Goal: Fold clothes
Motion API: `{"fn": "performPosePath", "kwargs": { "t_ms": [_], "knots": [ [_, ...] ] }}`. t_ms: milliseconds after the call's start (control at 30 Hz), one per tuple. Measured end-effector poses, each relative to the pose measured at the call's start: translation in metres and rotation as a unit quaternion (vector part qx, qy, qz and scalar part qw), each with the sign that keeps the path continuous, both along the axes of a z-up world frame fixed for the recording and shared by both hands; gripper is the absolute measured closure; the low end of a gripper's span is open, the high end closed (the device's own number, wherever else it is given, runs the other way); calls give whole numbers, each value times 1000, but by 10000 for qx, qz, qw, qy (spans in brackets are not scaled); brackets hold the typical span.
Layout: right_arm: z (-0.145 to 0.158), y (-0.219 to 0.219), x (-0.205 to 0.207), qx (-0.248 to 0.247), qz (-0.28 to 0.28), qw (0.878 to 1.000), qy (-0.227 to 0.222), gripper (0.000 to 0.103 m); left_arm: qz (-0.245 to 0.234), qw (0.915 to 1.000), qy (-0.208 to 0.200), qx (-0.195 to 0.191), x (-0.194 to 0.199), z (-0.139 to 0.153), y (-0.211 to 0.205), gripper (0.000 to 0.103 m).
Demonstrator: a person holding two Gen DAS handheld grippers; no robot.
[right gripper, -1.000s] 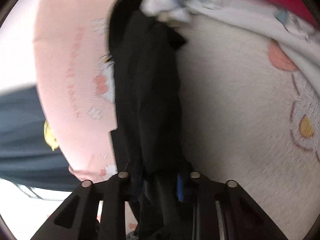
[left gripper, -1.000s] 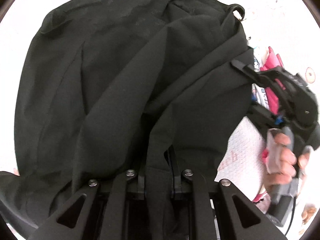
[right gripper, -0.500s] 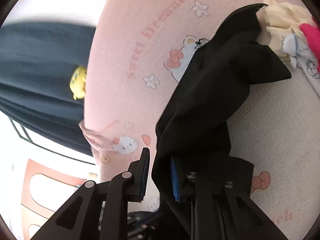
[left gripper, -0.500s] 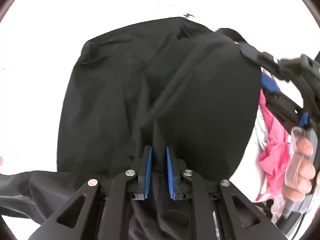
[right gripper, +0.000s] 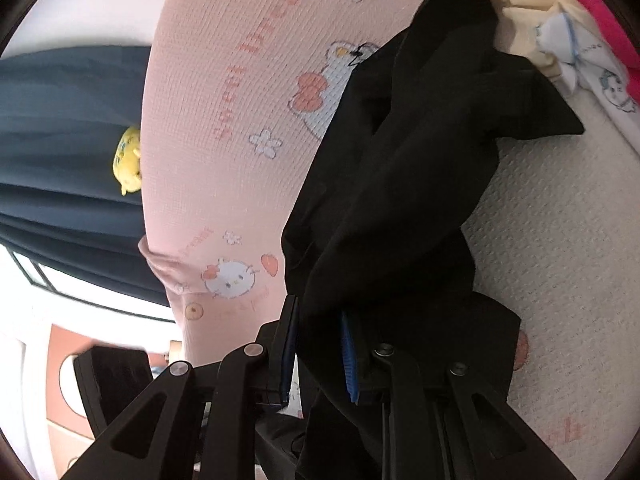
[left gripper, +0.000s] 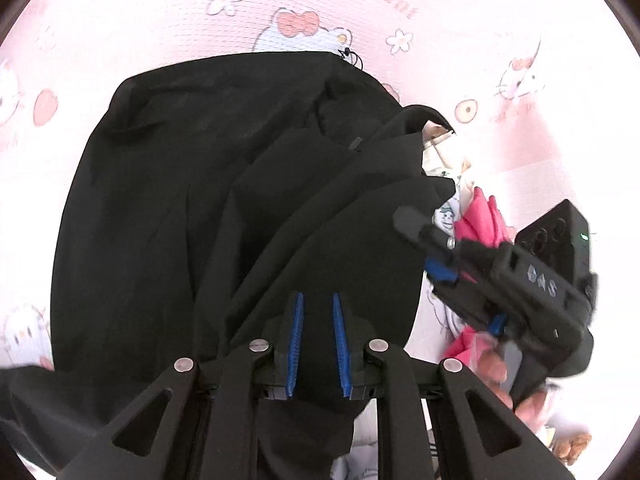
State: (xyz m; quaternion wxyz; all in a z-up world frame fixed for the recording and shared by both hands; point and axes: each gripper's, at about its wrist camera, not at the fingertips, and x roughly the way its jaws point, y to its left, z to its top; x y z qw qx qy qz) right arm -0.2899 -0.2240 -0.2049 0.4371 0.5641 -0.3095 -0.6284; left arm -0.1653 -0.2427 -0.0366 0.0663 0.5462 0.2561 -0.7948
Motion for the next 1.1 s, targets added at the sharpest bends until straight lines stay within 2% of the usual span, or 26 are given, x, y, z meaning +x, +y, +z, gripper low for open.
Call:
{"fn": "performPosePath", "kwargs": {
  "t_ms": [167,300,367,433,500,600,633,700,833,1000,1100],
  "knots": [
    [-3,1,-6,-67,83,9999,-115,84,-384,9991,-144,143,-14,-23,21,89],
    [-2,6,-12,100,174,9996,-221,83,-615,9974,-276,254,-20,-37,38,88],
    [2,12,-13,250,173,9992,-271,81,-641,9967,-427,239,-24,-46,42,73],
    [4,17,-14,371,135,9987,-326,81,-557,9966,-575,189,-26,-56,47,36],
    [2,22,-16,369,125,9983,-429,81,-455,9968,-596,285,-21,-65,51,31],
    [-11,26,-17,223,117,9966,-783,81,-191,9952,-702,650,-15,-90,47,29],
    [-19,27,-17,150,99,9953,-955,81,-159,9953,-709,635,-13,-94,48,29],
    [-31,27,-16,61,96,9928,-1190,81,-188,9964,-698,433,-10,-97,54,29],
    [-32,26,-16,80,88,9930,-1171,81,-298,9970,-704,-102,-12,-82,73,29],
    [-22,23,-20,256,144,9939,-1059,81,-433,9986,-120,-293,-22,-39,94,29],
    [-19,22,-22,361,160,9943,-991,81,-643,9948,32,-788,-32,-29,107,29]
  ]
}}
